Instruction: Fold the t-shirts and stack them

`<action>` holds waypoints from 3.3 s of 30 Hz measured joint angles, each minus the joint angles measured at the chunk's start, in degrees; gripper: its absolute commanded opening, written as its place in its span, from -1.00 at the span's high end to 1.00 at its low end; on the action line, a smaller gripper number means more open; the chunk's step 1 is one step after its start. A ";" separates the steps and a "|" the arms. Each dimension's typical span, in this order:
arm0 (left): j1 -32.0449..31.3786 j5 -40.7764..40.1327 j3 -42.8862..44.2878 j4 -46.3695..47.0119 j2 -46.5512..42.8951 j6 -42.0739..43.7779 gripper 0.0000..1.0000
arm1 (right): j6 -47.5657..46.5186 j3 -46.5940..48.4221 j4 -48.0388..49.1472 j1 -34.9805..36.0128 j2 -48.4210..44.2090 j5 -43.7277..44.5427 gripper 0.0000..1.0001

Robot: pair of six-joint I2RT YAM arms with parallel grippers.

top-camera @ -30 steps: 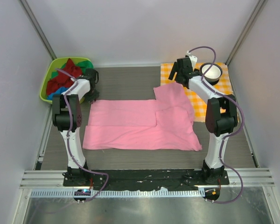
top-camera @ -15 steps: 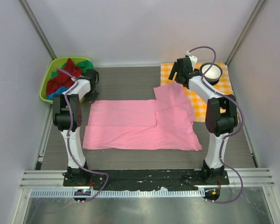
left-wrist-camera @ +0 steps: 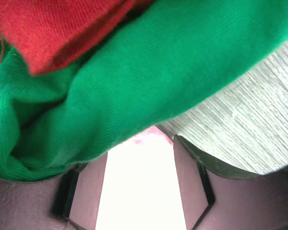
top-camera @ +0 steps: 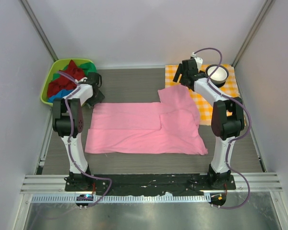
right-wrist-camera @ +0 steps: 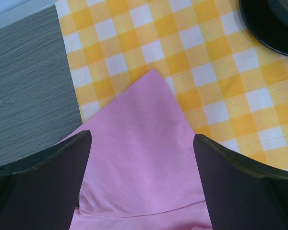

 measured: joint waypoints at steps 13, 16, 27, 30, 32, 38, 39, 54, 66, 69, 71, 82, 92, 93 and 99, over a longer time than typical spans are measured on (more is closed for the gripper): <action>-0.85 -1.22 4.63 -4.46 2.91 -0.83 -0.27 | 0.00 -0.11 0.15 0.00 0.00 -0.07 -0.87; -1.11 -2.19 6.34 -6.16 4.13 -0.79 -0.24 | 0.00 -0.31 0.31 0.00 0.00 -0.07 -0.87; -1.60 -2.69 10.45 -6.25 7.06 1.22 0.55 | 0.02 -0.50 0.35 0.00 0.00 -0.07 -0.87; -1.57 -2.64 10.45 -5.60 7.17 1.84 0.87 | 0.02 -0.52 0.35 0.00 0.00 -0.07 -0.86; -1.49 -2.67 10.43 -5.18 7.17 2.25 1.00 | 0.02 -0.63 0.42 0.00 0.00 -0.07 -0.86; -1.36 -2.60 8.52 -3.15 6.16 2.43 1.00 | -0.07 -0.76 0.35 0.00 0.52 -0.07 -0.87; -1.33 -2.58 7.63 -2.43 5.62 2.43 1.00 | -0.07 -0.68 0.35 0.00 1.09 -0.02 -0.87; -0.57 -0.87 -2.89 0.44 -2.32 2.12 1.00 | -0.11 3.52 0.92 -2.14 12.63 -1.03 -0.81; -0.57 0.24 -4.28 0.79 -7.63 0.76 1.00 | -0.20 8.94 3.43 -2.23 12.85 -0.90 -0.67; -0.57 0.50 -4.85 0.81 -8.57 0.39 1.00 | -0.11 9.86 3.61 -2.23 13.38 -0.68 -0.61; -0.57 0.79 -5.38 1.03 -9.18 0.22 1.00 | -0.09 10.75 3.58 -2.29 14.25 -0.55 -0.57; -0.59 1.73 -7.32 1.62 -11.39 -0.85 1.00 | 0.13 14.53 2.93 -3.32 19.85 -0.52 -0.24; -0.59 1.70 -7.82 1.77 -11.45 -0.85 1.00 | 0.59 14.82 2.93 -3.74 20.35 -1.01 -0.05; -0.59 1.70 -7.98 1.81 -11.45 -0.85 1.00 | 0.68 14.82 2.91 -3.74 20.46 -1.16 -0.06; -0.59 1.70 -8.33 1.90 -11.45 -0.85 1.00 | 1.22 15.04 2.97 -3.74 21.53 -1.64 0.00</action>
